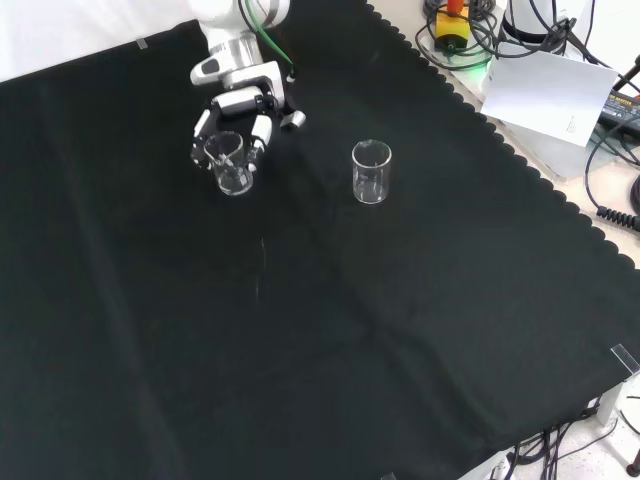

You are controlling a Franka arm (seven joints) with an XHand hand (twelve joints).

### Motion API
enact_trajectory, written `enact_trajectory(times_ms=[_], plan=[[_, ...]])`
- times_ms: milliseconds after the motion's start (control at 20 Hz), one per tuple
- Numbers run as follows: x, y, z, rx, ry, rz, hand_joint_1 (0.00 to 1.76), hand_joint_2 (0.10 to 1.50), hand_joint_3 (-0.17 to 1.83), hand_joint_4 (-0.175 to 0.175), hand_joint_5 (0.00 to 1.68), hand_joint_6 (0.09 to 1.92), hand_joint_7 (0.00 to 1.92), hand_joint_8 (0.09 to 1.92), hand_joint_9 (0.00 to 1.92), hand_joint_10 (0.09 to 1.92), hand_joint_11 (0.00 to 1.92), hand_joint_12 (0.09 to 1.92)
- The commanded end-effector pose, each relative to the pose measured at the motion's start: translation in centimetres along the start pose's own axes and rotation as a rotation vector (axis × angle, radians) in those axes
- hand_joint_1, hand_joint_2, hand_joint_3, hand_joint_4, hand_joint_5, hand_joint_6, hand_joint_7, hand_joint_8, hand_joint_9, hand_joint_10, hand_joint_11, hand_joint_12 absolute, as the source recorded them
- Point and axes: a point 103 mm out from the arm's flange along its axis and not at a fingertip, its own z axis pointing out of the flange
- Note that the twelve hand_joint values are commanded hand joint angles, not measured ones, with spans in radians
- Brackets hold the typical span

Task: Pick up the beaker on the right.

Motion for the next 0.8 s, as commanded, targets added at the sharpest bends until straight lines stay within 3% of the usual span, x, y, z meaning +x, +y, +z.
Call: enact_trajectory(times_ms=[50,150,250,350,550,800], plan=[[3.2,0.0,-6.2,-0.036,-0.138,-0.099,1.30,1.02,-0.17,-0.001,1.39,0.26,1.58,0.09,1.64,0.09,1.39,0.67],[4.1,-0.6,-7.6,-0.016,-0.166,-0.110,1.30,1.02,-0.17,-0.021,1.43,0.16,1.60,0.09,1.67,0.09,1.41,0.66],[5.0,-1.6,-8.8,0.012,-0.200,-0.119,1.31,1.02,-0.17,-0.123,1.48,0.09,1.58,0.09,1.70,0.09,1.43,0.64],[5.8,-2.9,-9.8,0.028,-0.225,-0.124,1.32,1.02,-0.17,-0.163,1.49,0.09,1.57,0.09,1.71,0.09,1.44,0.64],[7.1,-5.7,-11.5,0.055,-0.245,-0.111,1.32,1.02,-0.17,-0.175,1.50,0.09,1.56,0.09,1.72,0.09,1.45,0.64],[9.1,-9.4,-12.1,0.103,-0.291,-0.149,1.32,1.02,-0.17,-0.175,1.50,0.09,1.56,0.09,1.73,0.09,1.46,0.63]])
